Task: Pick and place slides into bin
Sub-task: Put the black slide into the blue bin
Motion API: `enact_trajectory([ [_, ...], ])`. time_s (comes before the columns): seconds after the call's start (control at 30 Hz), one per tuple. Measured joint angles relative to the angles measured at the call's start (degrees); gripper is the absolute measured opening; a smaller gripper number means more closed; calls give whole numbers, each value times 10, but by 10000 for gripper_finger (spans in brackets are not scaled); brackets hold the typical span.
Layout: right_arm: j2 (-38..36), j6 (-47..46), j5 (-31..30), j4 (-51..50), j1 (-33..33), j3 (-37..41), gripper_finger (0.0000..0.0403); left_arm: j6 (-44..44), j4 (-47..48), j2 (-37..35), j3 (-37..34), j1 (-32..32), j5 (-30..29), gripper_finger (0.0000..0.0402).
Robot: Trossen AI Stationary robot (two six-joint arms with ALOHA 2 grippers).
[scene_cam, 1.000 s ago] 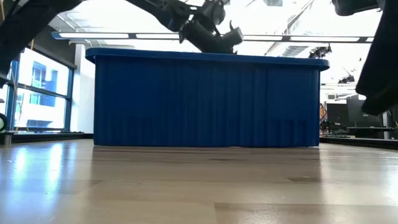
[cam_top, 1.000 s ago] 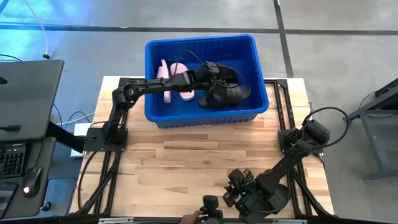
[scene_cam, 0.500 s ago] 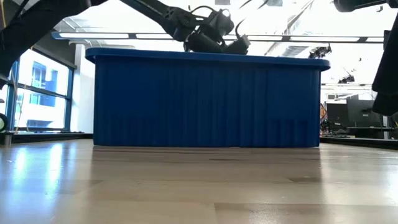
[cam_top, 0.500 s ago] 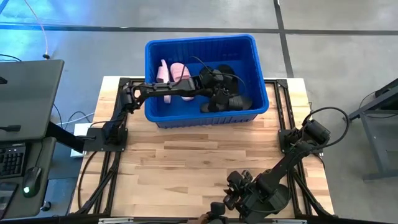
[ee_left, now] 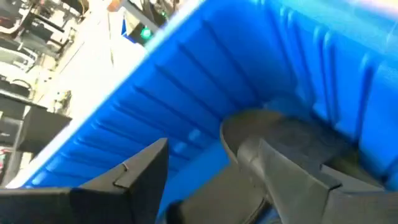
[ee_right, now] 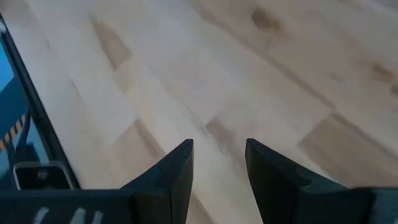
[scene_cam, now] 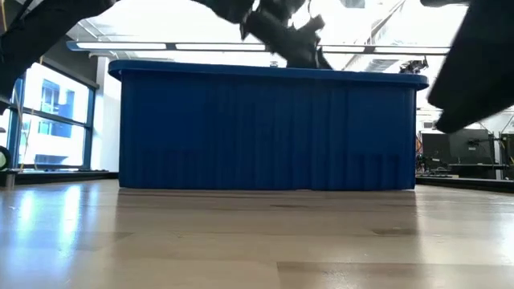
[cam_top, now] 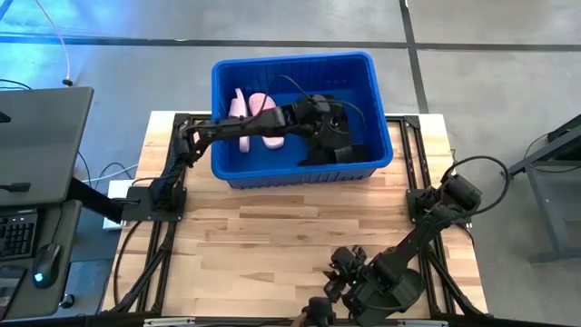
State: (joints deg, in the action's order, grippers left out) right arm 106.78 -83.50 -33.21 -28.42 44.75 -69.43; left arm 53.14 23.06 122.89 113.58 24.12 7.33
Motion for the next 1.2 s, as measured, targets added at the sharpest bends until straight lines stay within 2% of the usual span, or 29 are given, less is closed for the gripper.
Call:
enact_trajectory([
  [0.17, 0, -16, 2, -4, -5, -7, 138, -1, 65, -2, 108, -15, -2, 249],
  [0.33, 0, -50, 88, -6, -13, -65, 138, -26, 108, -3, 211, -37, -3, 237],
  [0.53, 0, -62, 160, -43, -13, -178, 138, -26, 101, -29, 212, -66, -1, 222],
  [0.67, -1, -150, 217, -123, -10, -250, 137, -25, 123, -33, 215, -78, -2, 214],
  [0.77, 4, -269, 287, -231, 0, -284, 137, -19, 142, -33, 214, -86, -6, 210],
  [0.87, 22, -409, 410, -345, 17, -299, 137, -7, 160, -34, 214, -85, -7, 205],
  [0.97, 40, -517, 549, -397, 38, -302, 137, -7, 163, -33, 214, -85, -7, 200],
  [1.03, 51, -558, 615, -421, 52, -302, 137, -5, 163, -36, 214, -84, -7, 196],
  [1.1, 63, -569, 644, -438, 62, -302, 137, -5, 161, -37, 214, -84, -7, 192],
  [1.2, 84, -566, 633, -474, 68, -302, 137, -5, 161, -37, 214, -84, -11, 185],
])
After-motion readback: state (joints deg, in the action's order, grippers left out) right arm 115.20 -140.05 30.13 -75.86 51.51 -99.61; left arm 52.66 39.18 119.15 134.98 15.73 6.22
